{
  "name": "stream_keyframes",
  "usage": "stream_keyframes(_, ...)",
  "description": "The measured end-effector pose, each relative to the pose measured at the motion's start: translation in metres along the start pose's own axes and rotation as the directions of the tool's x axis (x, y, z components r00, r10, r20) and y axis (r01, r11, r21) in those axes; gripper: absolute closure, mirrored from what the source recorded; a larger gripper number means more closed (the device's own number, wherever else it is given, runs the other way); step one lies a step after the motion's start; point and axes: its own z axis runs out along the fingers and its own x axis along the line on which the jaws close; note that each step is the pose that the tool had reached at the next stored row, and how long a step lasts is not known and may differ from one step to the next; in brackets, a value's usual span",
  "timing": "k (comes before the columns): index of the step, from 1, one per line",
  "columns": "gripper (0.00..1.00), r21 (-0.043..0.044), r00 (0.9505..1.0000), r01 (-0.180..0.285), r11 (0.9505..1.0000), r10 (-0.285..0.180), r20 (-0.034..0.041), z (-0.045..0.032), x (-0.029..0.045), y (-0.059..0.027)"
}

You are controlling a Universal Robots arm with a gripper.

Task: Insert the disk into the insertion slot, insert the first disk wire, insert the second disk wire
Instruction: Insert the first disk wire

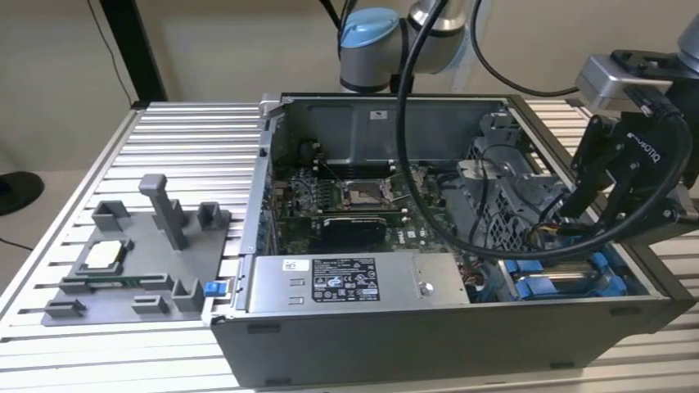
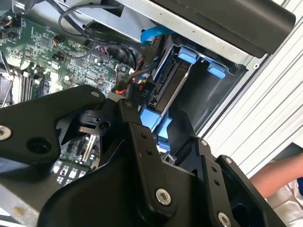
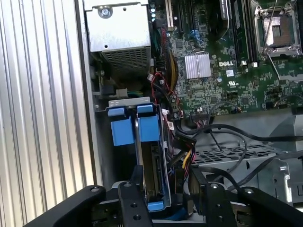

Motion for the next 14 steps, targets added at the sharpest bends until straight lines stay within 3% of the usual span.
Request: stream_keyframes(14, 0.0, 0.0004, 0.9998, -0.018, 0.9998, 0.018, 0.0026, 0.0026, -0.0099, -0.004)
